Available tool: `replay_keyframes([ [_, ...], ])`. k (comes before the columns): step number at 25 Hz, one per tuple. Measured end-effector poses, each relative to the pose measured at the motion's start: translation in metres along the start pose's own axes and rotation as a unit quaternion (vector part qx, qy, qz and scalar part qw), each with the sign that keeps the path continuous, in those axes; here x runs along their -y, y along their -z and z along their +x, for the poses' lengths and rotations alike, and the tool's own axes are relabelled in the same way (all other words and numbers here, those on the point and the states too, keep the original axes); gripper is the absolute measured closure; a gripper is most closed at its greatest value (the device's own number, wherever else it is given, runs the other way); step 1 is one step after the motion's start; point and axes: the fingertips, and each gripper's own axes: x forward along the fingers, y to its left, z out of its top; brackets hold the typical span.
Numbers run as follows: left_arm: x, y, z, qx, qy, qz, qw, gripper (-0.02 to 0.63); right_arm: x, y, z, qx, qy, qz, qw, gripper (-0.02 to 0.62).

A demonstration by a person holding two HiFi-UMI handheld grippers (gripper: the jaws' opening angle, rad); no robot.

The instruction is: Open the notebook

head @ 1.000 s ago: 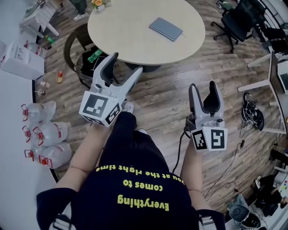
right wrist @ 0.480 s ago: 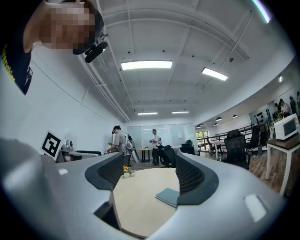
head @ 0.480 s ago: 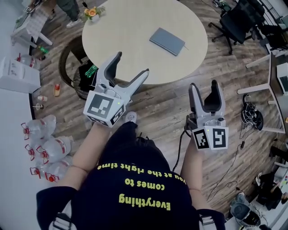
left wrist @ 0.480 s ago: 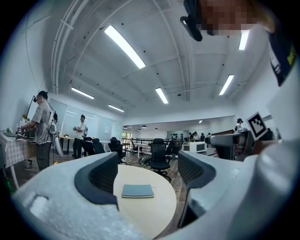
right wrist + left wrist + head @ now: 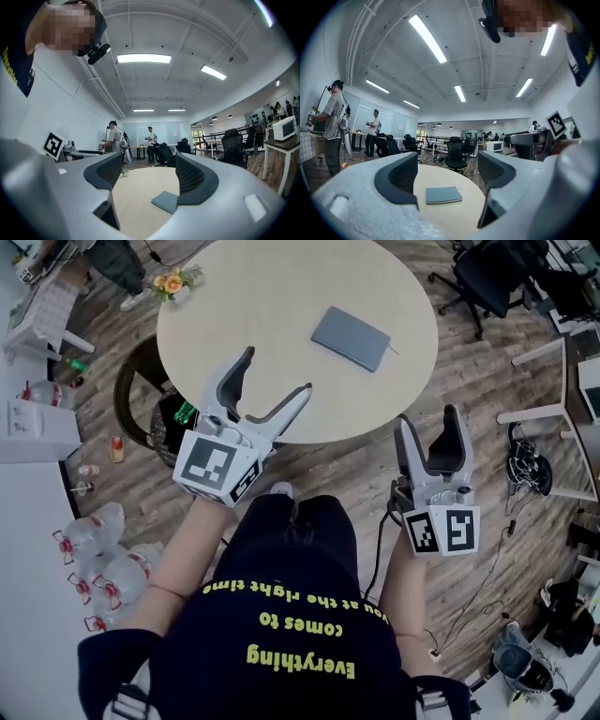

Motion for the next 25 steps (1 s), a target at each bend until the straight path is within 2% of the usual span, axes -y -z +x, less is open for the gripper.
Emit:
replay_keyframes([
  [3, -0.005, 0.008, 0.022, -0.006, -0.004, -0.007, 0.9999, 0.202, 0.017, 0.007, 0.014, -0.01, -0.001, 0.006, 1.0, 0.227],
  [7, -0.013, 0.013, 0.052, -0.012, -0.021, -0.008, 0.9997, 0.202, 0.043, 0.008, 0.044, -0.008, -0.026, 0.01, 1.0, 0.227],
  [13, -0.036, 0.009, 0.101, -0.008, -0.071, -0.006, 0.9974, 0.202, 0.077, 0.001, 0.113, -0.004, -0.094, 0.003, 0.996, 0.227],
  [18, -0.05, 0.003, 0.14, -0.008, -0.121, 0.007, 0.9926, 0.202, 0.11, -0.013, 0.165, 0.011, -0.156, 0.007, 0.988, 0.227],
  [22, -0.059, 0.004, 0.15, -0.009, -0.16, 0.003, 0.9871, 0.202, 0.121, -0.009, 0.192, 0.003, -0.194, 0.012, 0.981, 0.229],
  [25, -0.065, 0.007, 0.15, -0.004, -0.171, -0.007, 0.9852, 0.202, 0.117, -0.001, 0.202, -0.002, -0.211, 0.019, 0.977, 0.243],
])
